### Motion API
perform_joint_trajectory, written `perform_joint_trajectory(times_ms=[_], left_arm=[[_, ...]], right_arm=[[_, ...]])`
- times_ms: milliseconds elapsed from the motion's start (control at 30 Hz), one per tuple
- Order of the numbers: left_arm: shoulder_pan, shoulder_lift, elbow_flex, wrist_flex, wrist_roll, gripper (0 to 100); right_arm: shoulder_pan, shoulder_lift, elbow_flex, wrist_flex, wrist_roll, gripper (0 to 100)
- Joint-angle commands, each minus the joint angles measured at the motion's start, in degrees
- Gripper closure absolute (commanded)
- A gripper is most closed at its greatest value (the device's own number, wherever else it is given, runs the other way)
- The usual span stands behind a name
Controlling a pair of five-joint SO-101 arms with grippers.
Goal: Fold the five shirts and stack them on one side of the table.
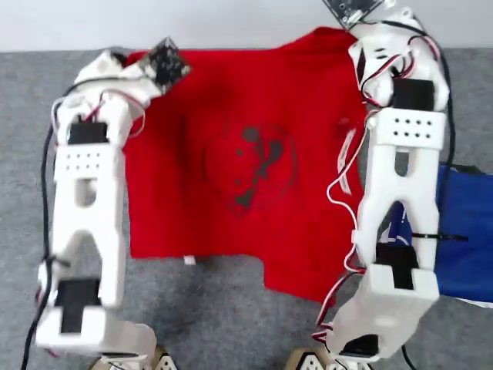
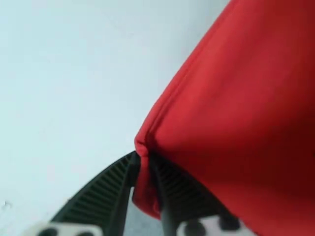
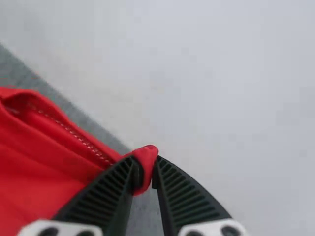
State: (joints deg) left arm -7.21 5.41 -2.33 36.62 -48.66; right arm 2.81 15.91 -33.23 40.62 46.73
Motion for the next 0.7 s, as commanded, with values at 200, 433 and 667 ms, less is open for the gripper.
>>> perform_joint_trajectory(times_ms=[200, 433, 667], left_arm=[[-0.2, 19.6, -30.5, 8.4, -0.7, 100], [-0.2, 25.1, -39.3, 26.5, -0.7, 100], [-0.4, 25.8, -39.3, 43.1, -0.5, 100]], right_arm=[[-0.2, 3.7, -0.6, -12.0, -0.1, 98.8], [-0.2, 4.1, -0.7, 0.0, -0.1, 98.8], [0.0, -2.3, -0.7, 23.0, -0.1, 98.7]])
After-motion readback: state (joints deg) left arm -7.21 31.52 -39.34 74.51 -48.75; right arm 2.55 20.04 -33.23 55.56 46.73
